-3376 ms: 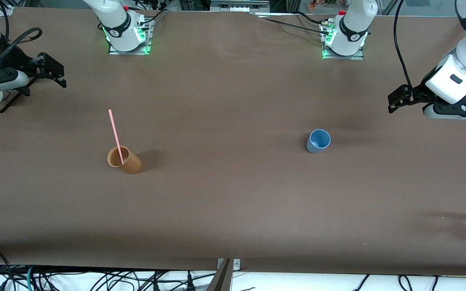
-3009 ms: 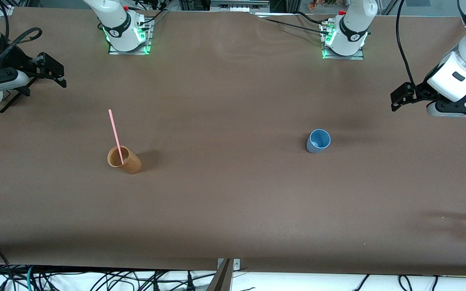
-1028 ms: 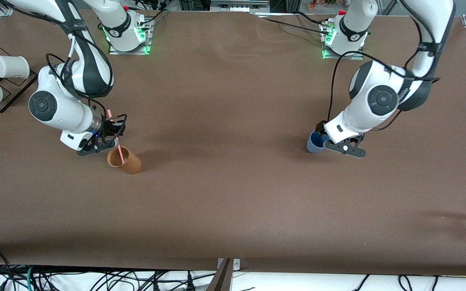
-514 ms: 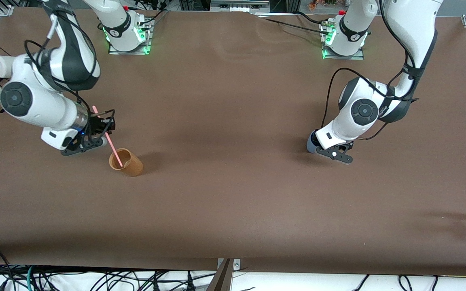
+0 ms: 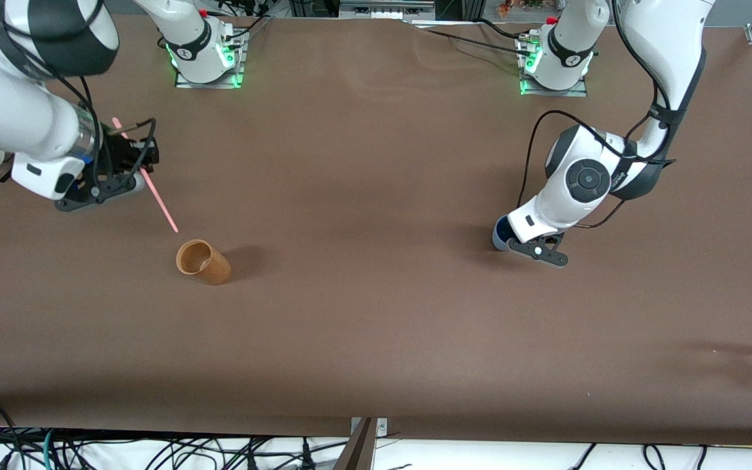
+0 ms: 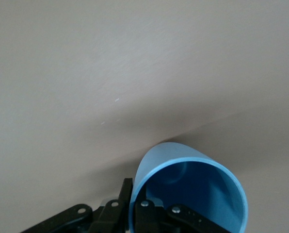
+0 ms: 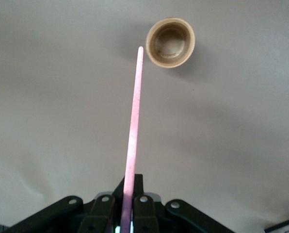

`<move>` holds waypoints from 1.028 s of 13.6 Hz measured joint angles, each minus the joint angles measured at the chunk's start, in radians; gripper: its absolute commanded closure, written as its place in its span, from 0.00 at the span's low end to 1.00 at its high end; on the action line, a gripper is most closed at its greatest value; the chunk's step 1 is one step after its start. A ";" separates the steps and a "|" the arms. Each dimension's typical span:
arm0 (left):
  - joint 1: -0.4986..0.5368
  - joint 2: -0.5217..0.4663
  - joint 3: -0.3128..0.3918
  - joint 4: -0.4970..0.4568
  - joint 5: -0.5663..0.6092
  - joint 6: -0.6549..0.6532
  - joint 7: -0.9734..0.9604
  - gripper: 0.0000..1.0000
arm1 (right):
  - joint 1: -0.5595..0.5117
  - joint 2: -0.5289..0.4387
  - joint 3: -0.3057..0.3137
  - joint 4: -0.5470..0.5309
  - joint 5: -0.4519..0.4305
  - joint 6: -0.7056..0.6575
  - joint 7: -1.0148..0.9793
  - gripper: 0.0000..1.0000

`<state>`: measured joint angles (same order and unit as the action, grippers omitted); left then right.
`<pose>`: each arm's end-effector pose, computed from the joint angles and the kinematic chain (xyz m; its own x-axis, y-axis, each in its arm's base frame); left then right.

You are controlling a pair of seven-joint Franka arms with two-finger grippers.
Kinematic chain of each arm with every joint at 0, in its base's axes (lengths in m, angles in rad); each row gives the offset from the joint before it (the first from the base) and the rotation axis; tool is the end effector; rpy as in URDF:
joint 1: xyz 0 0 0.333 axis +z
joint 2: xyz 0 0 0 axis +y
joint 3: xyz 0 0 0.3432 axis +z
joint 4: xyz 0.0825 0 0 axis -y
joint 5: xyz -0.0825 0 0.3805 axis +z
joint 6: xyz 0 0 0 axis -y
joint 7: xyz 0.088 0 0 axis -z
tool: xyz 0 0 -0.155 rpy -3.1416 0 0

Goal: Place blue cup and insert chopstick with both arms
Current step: 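Pull the chopstick from the tan cup while the left gripper grasps the blue cup, then carry the blue cup with the left gripper toward the right gripper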

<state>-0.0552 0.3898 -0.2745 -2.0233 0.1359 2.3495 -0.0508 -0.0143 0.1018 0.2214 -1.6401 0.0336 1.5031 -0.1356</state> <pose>0.5716 -0.1865 0.2379 0.9350 -0.3517 -0.0451 -0.3516 -0.9361 0.0087 0.5424 0.1147 0.5127 0.9145 0.3366 -0.2244 0.3253 -0.9416 -0.0865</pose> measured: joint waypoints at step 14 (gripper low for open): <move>-0.419 0.309 -0.040 0.424 0.088 -0.083 -0.437 0.00 | 0.204 0.153 0.037 0.088 0.001 0.057 0.286 1.00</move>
<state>-0.4739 0.6988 -0.3145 -1.5992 0.2241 2.2669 -0.4881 0.1900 0.2543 0.2585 -1.5523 0.0346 1.5599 0.1509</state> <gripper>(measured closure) 0.696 0.952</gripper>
